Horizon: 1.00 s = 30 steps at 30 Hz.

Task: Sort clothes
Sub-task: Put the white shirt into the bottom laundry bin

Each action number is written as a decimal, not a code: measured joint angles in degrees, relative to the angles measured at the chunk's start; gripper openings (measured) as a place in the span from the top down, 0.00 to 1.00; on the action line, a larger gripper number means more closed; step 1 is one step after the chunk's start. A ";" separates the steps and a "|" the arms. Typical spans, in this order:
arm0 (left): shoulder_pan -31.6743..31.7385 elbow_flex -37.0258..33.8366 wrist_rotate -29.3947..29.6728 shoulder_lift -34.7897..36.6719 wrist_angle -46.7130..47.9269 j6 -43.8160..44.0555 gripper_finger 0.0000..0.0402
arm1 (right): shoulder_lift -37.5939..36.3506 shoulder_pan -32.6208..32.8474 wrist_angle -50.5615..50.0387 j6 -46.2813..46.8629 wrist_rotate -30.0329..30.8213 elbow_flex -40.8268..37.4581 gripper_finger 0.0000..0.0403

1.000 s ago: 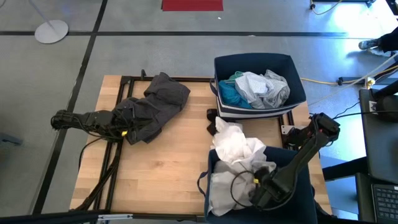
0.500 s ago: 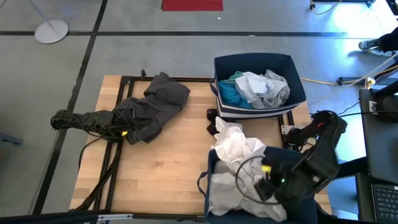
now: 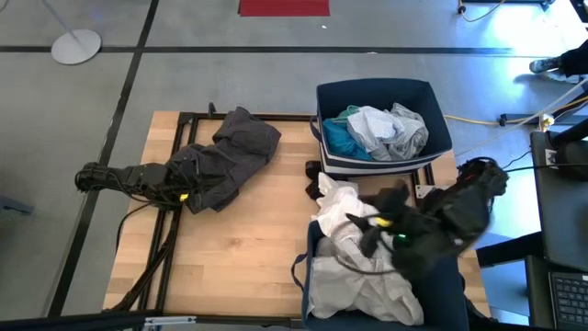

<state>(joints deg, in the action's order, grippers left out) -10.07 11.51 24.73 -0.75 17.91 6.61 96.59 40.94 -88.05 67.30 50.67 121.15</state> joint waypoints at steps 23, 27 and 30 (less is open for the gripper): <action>0.00 0.00 -0.01 0.02 1.19 -1.03 0.90 | 1.19 -16.56 8.50 -14.72 -34.85 -10.05 0.43; 0.00 0.00 -0.01 0.01 1.20 -1.01 0.90 | 1.10 -16.61 8.36 -15.26 -35.18 -12.02 0.56; 0.00 0.00 -0.01 0.02 1.16 -0.76 0.90 | 1.15 -16.61 8.31 -16.62 -35.73 -12.56 0.70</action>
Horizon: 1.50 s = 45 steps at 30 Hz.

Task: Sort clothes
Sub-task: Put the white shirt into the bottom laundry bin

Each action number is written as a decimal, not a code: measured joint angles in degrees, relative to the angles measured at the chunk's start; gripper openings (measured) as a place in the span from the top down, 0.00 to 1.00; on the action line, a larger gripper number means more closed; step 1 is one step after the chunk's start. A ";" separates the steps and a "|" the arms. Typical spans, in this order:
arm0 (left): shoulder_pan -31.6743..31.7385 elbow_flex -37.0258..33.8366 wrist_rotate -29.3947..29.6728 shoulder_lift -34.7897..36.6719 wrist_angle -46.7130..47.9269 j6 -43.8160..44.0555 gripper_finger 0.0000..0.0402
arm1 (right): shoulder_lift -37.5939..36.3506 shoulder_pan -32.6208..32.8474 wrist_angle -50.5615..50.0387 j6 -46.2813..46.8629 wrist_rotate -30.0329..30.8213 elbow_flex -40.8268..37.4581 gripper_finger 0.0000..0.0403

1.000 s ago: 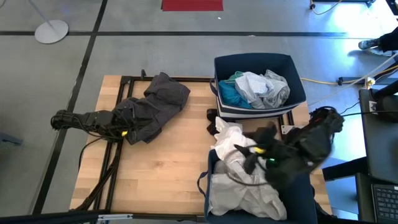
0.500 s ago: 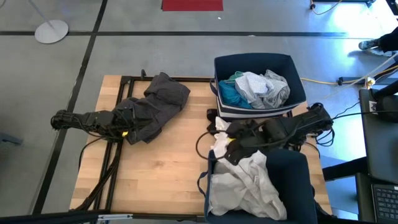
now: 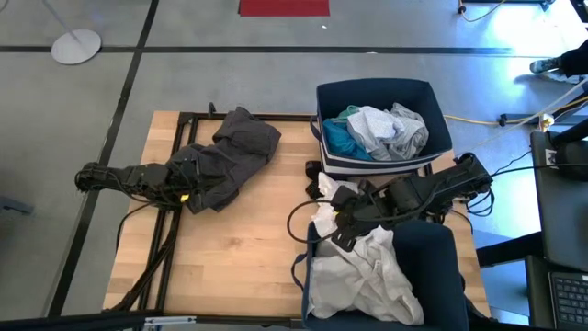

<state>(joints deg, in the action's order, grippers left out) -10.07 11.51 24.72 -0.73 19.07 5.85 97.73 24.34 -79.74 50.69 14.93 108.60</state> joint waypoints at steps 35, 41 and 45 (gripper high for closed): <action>-0.02 0.00 -0.01 0.00 -0.15 0.88 0.90 | 1.19 22.62 -3.47 29.78 11.24 25.22 0.96; -0.01 0.00 -0.01 0.00 -0.15 0.73 0.90 | 4.90 30.43 -9.45 49.84 13.91 22.31 0.96; 0.00 0.00 0.01 0.00 -0.18 0.24 0.90 | 5.52 32.59 -10.12 59.89 13.25 16.91 0.95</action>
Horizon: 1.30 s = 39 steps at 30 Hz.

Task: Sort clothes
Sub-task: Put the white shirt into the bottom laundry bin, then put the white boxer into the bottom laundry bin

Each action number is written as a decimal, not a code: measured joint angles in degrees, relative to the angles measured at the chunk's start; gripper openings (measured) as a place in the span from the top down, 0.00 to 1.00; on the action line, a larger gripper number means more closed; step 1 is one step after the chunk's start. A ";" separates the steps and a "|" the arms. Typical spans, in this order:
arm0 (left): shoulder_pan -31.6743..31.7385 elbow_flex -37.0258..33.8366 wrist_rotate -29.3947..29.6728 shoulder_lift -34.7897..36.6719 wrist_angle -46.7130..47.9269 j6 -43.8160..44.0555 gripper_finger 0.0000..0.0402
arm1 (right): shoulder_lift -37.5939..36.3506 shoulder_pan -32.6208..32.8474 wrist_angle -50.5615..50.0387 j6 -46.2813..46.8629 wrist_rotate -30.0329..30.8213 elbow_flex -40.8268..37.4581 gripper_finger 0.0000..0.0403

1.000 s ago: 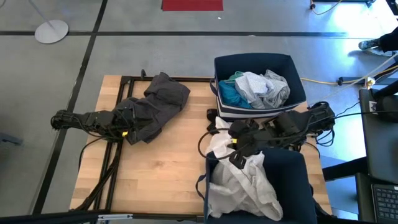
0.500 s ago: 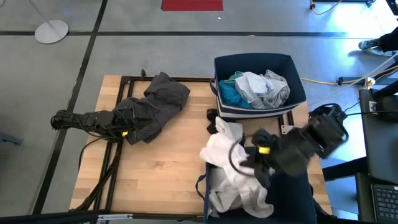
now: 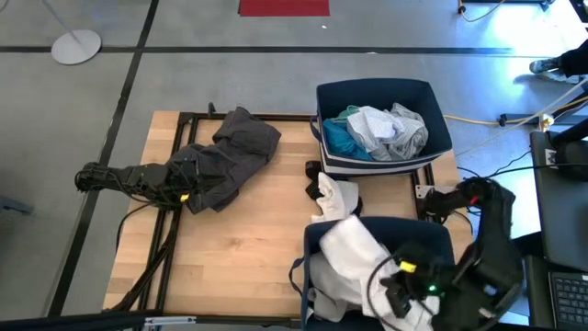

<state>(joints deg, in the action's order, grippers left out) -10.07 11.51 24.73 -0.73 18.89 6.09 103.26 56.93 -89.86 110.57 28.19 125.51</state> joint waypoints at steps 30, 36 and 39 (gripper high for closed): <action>-0.02 0.00 -0.02 0.00 -0.16 0.96 0.90 | 0.01 -22.53 -0.09 -20.75 -35.90 -4.40 0.56; -0.02 0.00 -0.02 -0.02 -0.07 0.68 0.90 | -0.04 -26.30 -0.06 -32.65 -19.06 6.76 0.56; -0.02 0.00 -0.02 -0.01 -0.03 0.57 0.90 | -0.12 -27.73 0.67 -40.95 -7.00 9.26 0.56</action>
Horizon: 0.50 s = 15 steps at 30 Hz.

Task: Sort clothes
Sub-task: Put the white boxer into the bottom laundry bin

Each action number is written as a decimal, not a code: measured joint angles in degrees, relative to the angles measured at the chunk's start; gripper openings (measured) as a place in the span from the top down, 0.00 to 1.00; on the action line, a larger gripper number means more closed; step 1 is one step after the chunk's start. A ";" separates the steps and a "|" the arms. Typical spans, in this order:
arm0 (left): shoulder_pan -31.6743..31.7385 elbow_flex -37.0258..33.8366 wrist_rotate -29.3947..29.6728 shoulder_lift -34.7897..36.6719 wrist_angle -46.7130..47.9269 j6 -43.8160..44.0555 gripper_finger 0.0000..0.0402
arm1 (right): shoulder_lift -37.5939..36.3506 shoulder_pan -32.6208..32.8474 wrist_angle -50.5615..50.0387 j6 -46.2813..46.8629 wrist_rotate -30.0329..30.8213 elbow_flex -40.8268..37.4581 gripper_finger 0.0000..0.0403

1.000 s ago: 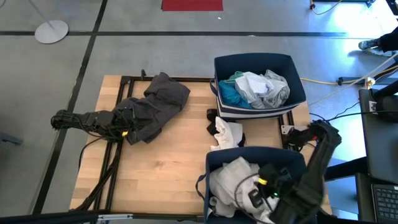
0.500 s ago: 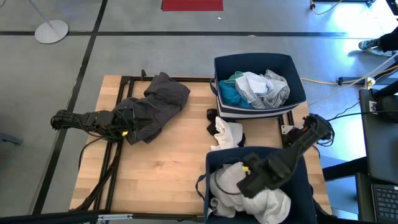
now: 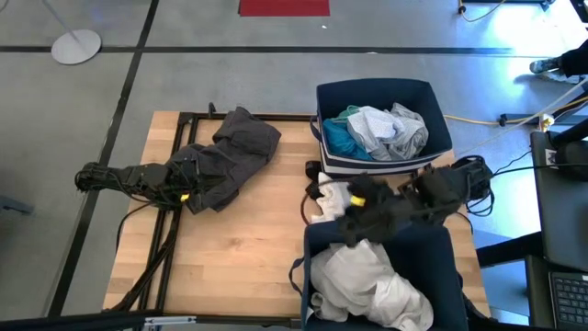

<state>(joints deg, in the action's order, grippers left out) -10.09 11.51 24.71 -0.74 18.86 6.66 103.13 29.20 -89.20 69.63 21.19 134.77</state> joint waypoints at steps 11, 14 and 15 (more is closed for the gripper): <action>0.00 0.00 0.00 0.01 0.06 -0.02 0.90 | 0.11 -5.92 12.25 -28.77 21.23 -4.35 0.56; 0.00 0.00 0.00 0.01 0.14 -0.53 0.90 | 0.13 -8.70 13.21 -30.30 21.35 -5.75 0.56; 0.00 0.00 0.00 0.00 0.19 -0.76 0.90 | 0.13 -9.68 13.28 -29.80 21.18 -6.22 0.56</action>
<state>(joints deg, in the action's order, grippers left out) -10.09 11.51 24.71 -0.74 19.05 5.89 103.26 19.52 -75.92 39.83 42.37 128.55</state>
